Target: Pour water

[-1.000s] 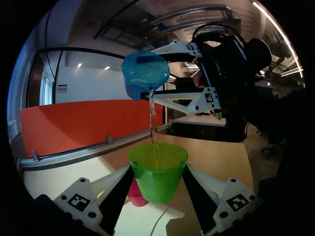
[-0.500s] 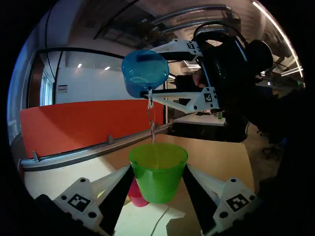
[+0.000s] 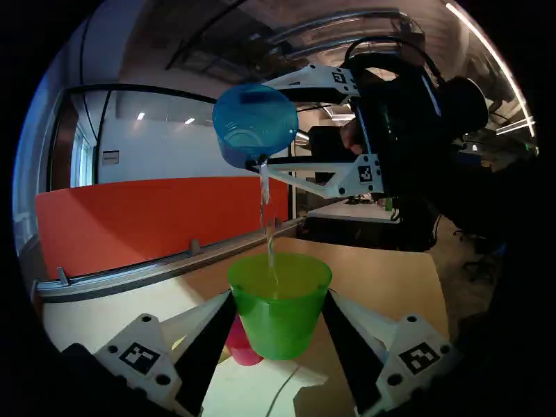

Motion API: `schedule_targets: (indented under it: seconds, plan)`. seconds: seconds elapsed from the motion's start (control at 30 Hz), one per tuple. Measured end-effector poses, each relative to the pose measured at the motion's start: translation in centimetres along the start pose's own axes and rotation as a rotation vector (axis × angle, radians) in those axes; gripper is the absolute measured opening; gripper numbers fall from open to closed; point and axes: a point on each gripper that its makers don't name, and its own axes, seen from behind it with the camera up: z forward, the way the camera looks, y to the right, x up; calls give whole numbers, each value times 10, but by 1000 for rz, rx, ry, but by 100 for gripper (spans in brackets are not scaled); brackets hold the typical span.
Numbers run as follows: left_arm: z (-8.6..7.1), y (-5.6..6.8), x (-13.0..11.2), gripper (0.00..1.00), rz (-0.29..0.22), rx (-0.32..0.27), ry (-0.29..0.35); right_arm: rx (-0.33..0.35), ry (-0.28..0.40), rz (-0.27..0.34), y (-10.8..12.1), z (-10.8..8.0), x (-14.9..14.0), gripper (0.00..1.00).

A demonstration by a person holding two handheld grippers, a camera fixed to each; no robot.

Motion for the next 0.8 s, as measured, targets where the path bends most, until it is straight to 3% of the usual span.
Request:
schedule_targets:
  seconds: [0.8]
  plan:
    - [1, -3, -1, 82, -4, 5, 2, -24, 0, -152, 7, 2, 13, 88]
